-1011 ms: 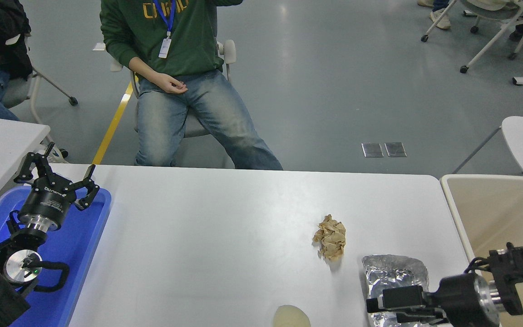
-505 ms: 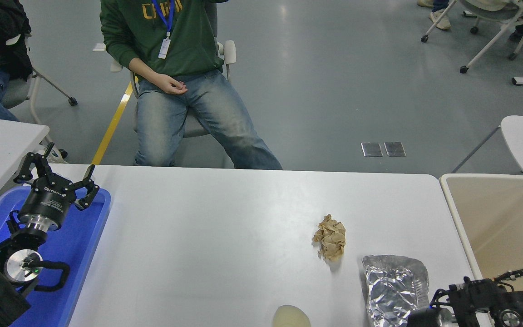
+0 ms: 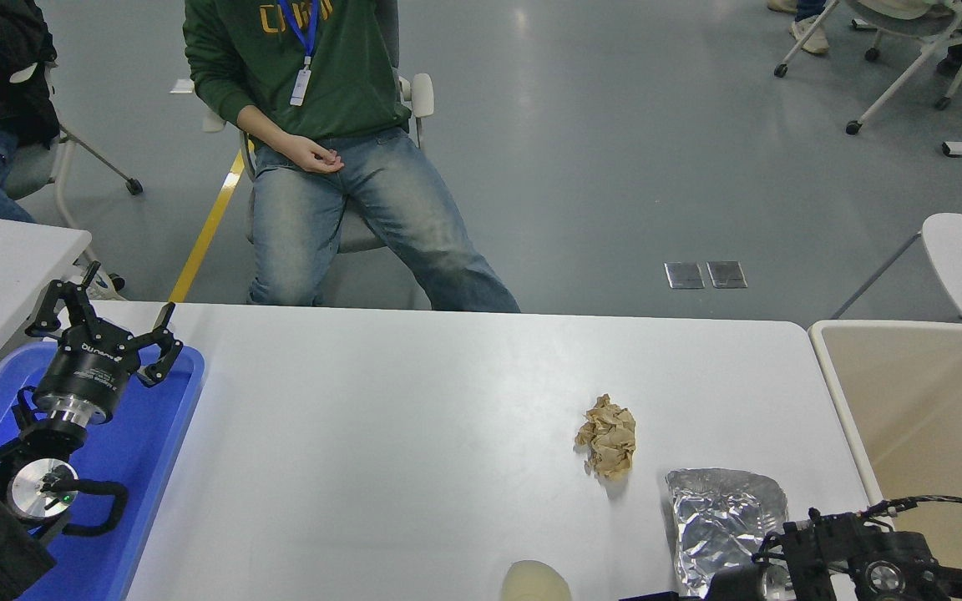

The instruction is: Clean the table surface

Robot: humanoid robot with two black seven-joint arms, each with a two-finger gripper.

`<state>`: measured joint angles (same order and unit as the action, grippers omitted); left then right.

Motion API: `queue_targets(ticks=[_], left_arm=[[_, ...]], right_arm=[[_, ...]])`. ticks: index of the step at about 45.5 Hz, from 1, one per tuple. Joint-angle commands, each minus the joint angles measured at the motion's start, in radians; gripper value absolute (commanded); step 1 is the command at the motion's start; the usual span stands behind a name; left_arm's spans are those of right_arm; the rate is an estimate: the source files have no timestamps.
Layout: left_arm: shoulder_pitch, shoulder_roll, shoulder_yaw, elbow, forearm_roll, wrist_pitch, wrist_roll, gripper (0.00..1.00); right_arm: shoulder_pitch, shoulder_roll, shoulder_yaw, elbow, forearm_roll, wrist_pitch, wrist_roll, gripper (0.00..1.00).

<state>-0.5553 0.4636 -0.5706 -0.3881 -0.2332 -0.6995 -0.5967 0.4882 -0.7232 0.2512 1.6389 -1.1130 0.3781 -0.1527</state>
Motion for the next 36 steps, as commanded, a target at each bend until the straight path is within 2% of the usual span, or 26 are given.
queue_targets(ticks=[1,12,36], left_arm=[[0.000,0.000,0.000,0.000,0.000,0.000,0.000,1.00],[0.000,0.000,0.000,0.000,0.000,0.000,0.000,1.00],[0.000,0.000,0.000,0.000,0.000,0.000,0.000,1.00]], right_arm=[[0.000,0.031,0.007,-0.018,0.038,0.001,-0.036,1.00],[0.000,0.042,0.019,-0.016,0.110,0.002,-0.037,1.00],[0.000,0.105,0.033,-0.034,0.111,0.002,-0.047,1.00]])
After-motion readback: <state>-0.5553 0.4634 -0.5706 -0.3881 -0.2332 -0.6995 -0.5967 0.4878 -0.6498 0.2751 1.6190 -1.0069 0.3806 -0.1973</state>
